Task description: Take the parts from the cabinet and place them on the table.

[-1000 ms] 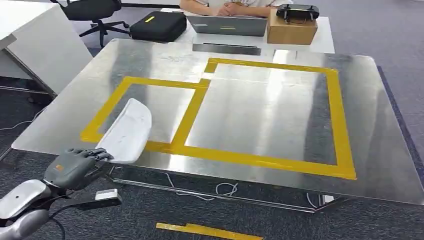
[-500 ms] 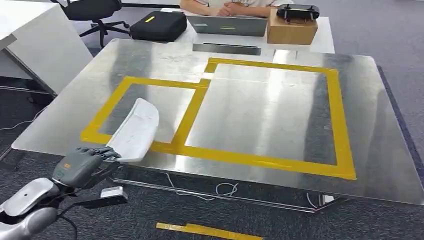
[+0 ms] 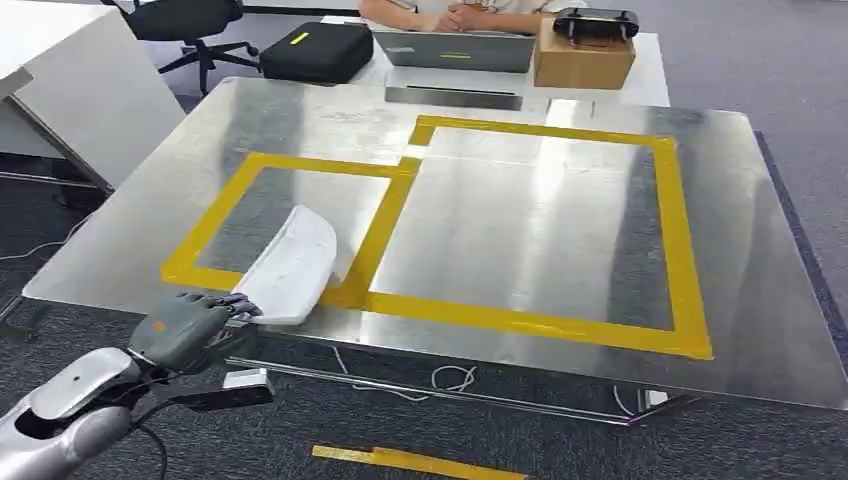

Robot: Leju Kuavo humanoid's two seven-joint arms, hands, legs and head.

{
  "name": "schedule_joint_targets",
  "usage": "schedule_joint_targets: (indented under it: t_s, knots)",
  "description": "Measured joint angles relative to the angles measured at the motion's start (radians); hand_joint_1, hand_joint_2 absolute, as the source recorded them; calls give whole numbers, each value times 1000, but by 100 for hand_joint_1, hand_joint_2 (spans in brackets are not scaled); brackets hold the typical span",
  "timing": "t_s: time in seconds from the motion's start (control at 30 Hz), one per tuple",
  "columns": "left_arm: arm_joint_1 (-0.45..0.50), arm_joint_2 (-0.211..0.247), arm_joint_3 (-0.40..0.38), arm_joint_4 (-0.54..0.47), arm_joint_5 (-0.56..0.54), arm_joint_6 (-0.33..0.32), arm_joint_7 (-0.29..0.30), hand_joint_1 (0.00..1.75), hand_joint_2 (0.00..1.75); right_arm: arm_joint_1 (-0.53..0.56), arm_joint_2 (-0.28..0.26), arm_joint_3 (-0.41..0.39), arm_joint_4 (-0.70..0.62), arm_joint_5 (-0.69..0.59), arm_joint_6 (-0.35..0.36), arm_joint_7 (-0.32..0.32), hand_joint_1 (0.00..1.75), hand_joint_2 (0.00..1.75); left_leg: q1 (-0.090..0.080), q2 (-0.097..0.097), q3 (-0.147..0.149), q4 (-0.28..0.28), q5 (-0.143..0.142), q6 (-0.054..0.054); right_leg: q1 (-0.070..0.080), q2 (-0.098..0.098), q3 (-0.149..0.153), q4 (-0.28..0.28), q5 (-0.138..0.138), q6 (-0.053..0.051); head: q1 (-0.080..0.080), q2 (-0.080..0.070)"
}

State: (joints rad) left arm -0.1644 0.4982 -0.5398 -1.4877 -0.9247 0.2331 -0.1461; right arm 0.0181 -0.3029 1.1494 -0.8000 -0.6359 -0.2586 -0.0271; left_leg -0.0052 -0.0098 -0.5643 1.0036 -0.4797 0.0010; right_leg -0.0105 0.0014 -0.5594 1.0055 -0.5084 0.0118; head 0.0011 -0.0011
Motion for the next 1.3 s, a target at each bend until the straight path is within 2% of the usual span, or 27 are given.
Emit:
schedule_joint_targets:
  t_s: [0.63, 0.67, 1.3]
  knots:
    - [-24, -10, -43, 41, 13, -26, 29, 0, 175, 0, 0, 0, 0, -2, 16, 4, 0, 0, 0, 0, 0, 0, 0, 0, 0, 0, 0, 0, 0, 0, 0, 0]
    - [-25, -10, -43, 41, 13, -26, 29, 0, 0, -1, 0, 0, 0, -2, 16, 4, 0, 0, 0, 0, 0, 0, 0, 0, 0, 0, 0, 0, 0, 0, 0, 0]
    - [-34, -7, -42, 45, 15, -23, 35, 0, 0, -1, 0, 0, 1, -3, 18, 4, 0, 0, 0, 0, 0, 0, 0, 0, 0, 0, 0, 0, 0, 0, 0, 0]
